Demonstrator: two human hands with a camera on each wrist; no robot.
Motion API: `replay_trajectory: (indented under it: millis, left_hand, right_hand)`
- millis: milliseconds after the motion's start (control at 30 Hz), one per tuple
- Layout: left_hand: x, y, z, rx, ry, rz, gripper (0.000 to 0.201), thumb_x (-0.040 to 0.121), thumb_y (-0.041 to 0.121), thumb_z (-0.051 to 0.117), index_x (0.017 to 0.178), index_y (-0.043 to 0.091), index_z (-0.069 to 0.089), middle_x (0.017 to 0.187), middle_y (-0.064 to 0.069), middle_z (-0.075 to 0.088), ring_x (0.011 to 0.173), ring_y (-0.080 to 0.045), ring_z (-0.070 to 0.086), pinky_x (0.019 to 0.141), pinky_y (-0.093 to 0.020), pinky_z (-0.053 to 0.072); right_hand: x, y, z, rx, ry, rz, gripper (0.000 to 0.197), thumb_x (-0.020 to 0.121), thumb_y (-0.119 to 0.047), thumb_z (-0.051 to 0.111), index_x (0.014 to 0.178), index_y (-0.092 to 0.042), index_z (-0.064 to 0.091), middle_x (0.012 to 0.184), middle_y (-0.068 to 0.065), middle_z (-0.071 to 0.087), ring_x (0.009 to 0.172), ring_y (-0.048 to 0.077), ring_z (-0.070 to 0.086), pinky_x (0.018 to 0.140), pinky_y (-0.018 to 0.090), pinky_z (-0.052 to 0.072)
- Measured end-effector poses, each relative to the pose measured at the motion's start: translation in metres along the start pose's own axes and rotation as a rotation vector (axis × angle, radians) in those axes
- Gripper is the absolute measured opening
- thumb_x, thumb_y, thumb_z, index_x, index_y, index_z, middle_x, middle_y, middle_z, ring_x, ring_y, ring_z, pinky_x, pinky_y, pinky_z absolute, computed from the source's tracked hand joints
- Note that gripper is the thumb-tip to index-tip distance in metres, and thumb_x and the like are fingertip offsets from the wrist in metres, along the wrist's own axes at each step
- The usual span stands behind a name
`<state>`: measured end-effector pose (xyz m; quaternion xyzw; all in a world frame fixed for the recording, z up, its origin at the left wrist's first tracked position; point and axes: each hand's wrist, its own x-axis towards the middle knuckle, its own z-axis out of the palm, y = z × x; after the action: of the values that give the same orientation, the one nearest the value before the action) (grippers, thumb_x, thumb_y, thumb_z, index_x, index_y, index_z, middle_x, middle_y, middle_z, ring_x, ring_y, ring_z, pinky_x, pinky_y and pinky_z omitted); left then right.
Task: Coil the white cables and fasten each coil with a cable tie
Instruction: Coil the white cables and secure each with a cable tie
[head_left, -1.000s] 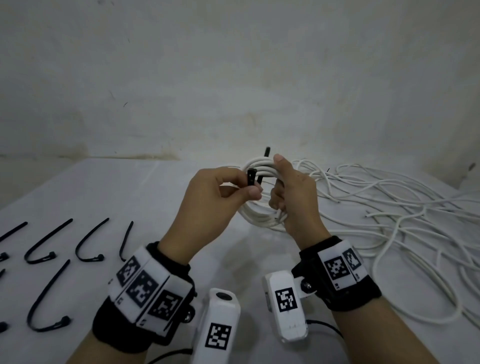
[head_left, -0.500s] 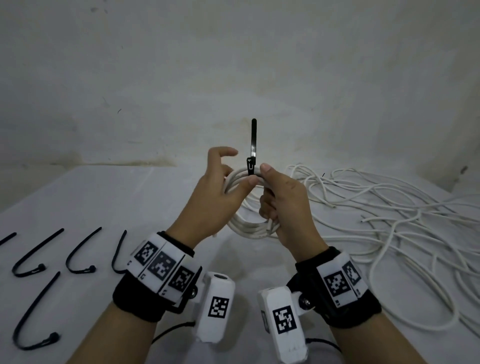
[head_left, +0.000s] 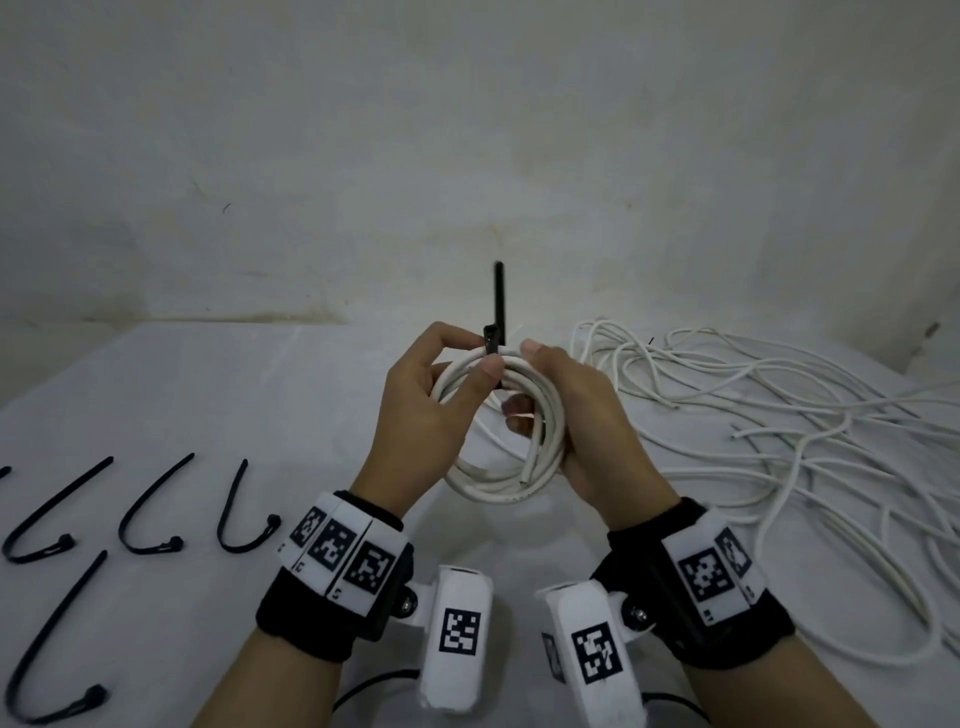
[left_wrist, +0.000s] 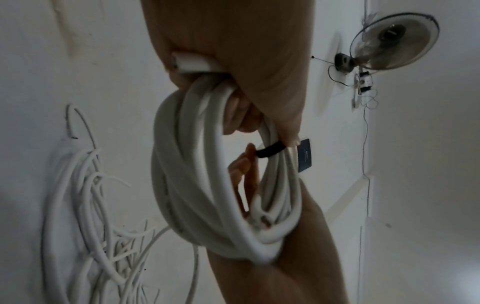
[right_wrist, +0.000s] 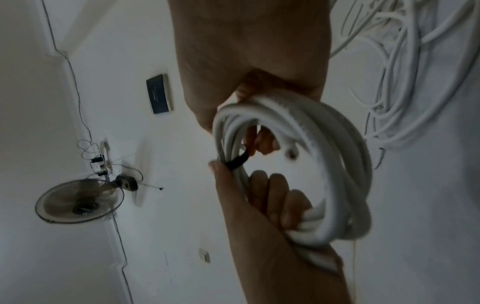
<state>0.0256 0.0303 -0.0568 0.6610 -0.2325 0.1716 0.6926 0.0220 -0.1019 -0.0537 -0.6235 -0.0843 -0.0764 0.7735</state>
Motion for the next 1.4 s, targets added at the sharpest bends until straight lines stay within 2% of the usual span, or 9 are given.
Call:
replay_trajectory:
  millis: [67, 167, 267, 400, 533, 667, 867, 1133, 1400]
  left_hand:
    - [-0.002, 0.000, -0.002, -0.076, -0.032, -0.041, 0.019, 0.076, 0.032, 0.060, 0.084, 0.016, 0.052, 0.042, 0.011, 0.046, 0.035, -0.003, 0.032, 0.037, -0.015, 0.029]
    - [-0.005, 0.002, -0.001, -0.117, -0.105, -0.081, 0.019, 0.075, 0.030, 0.059, 0.081, 0.014, 0.051, 0.044, 0.010, 0.050, 0.035, -0.005, 0.028, 0.037, -0.015, 0.026]
    - [-0.007, 0.004, 0.002, -0.167, -0.164, -0.109, 0.018, 0.076, 0.028, 0.058, 0.080, 0.013, 0.049, 0.045, 0.008, 0.054, 0.036, -0.005, 0.026, 0.037, -0.014, 0.024]
    - [-0.006, 0.003, -0.001, -0.217, -0.157, -0.129, 0.014, 0.083, 0.025, 0.064, 0.072, 0.024, 0.056, 0.041, 0.010, 0.041, 0.036, -0.005, 0.023, 0.037, -0.014, 0.023]
    - [-0.004, 0.000, -0.008, -0.247, -0.130, -0.137, 0.017, 0.079, 0.027, 0.066, 0.064, 0.030, 0.059, 0.043, 0.006, 0.035, 0.037, -0.007, 0.023, 0.038, -0.014, 0.023]
    - [-0.005, -0.002, -0.008, -0.252, -0.188, -0.138, 0.011, 0.071, 0.037, 0.066, 0.064, 0.031, 0.061, 0.044, 0.006, 0.037, 0.037, -0.007, 0.024, 0.038, -0.014, 0.023]
    - [-0.005, -0.002, -0.008, -0.251, -0.245, -0.176, 0.019, 0.078, 0.029, 0.064, 0.060, 0.030, 0.059, 0.047, 0.009, 0.050, 0.037, -0.005, 0.026, 0.037, -0.014, 0.023]
    - [-0.004, -0.004, -0.009, -0.259, -0.258, -0.292, 0.025, 0.077, 0.025, 0.063, 0.054, 0.027, 0.053, 0.045, 0.009, 0.040, 0.037, -0.006, 0.022, 0.036, -0.015, 0.020]
    - [-0.006, -0.001, -0.007, -0.202, -0.265, -0.245, 0.028, 0.083, 0.019, 0.062, 0.056, 0.025, 0.059, 0.044, 0.007, 0.051, 0.035, -0.004, 0.025, 0.038, -0.018, 0.017]
  right_hand:
    - [0.002, -0.004, -0.007, 0.011, -0.025, -0.015, 0.019, 0.092, -0.019, 0.056, 0.094, -0.008, 0.072, 0.088, 0.012, 0.072, 0.078, 0.022, 0.067, 0.070, 0.030, 0.054]
    - [0.002, -0.009, -0.013, -0.002, 0.015, -0.099, 0.018, 0.081, -0.014, 0.068, 0.097, -0.007, 0.069, 0.090, 0.014, 0.072, 0.080, 0.029, 0.067, 0.081, 0.045, 0.055]
    - [0.000, -0.015, -0.016, -0.040, 0.078, -0.226, 0.020, 0.080, -0.002, 0.069, 0.100, -0.005, 0.067, 0.085, 0.014, 0.073, 0.069, 0.022, 0.070, 0.061, 0.031, 0.058]
    - [-0.002, -0.019, -0.018, -0.261, 0.113, -0.422, 0.014, 0.080, 0.003, 0.070, 0.091, -0.005, 0.069, 0.081, 0.006, 0.072, 0.062, 0.012, 0.069, 0.059, 0.019, 0.053]
    - [-0.002, -0.015, -0.020, -0.431, 0.017, -0.496, 0.014, 0.079, 0.002, 0.072, 0.085, -0.010, 0.072, 0.075, -0.008, 0.071, 0.064, 0.013, 0.070, 0.061, 0.022, 0.055]
    - [-0.003, -0.013, -0.018, -0.507, -0.022, -0.559, 0.014, 0.079, 0.000, 0.073, 0.087, -0.012, 0.072, 0.079, -0.001, 0.071, 0.069, 0.015, 0.070, 0.065, 0.031, 0.058]
    - [-0.003, -0.012, -0.019, -0.539, -0.039, -0.592, 0.017, 0.079, -0.001, 0.073, 0.086, -0.016, 0.071, 0.079, -0.001, 0.070, 0.068, 0.016, 0.069, 0.062, 0.035, 0.057]
    - [-0.001, -0.010, -0.021, -0.678, -0.073, -0.763, 0.022, 0.077, 0.009, 0.066, 0.087, -0.010, 0.072, 0.075, 0.000, 0.067, 0.073, 0.004, 0.064, 0.068, 0.012, 0.048]
    - [-0.010, -0.014, -0.017, -0.604, -0.083, -0.711, 0.017, 0.080, 0.007, 0.066, 0.089, -0.006, 0.071, 0.081, -0.002, 0.070, 0.077, 0.006, 0.069, 0.073, 0.018, 0.054]
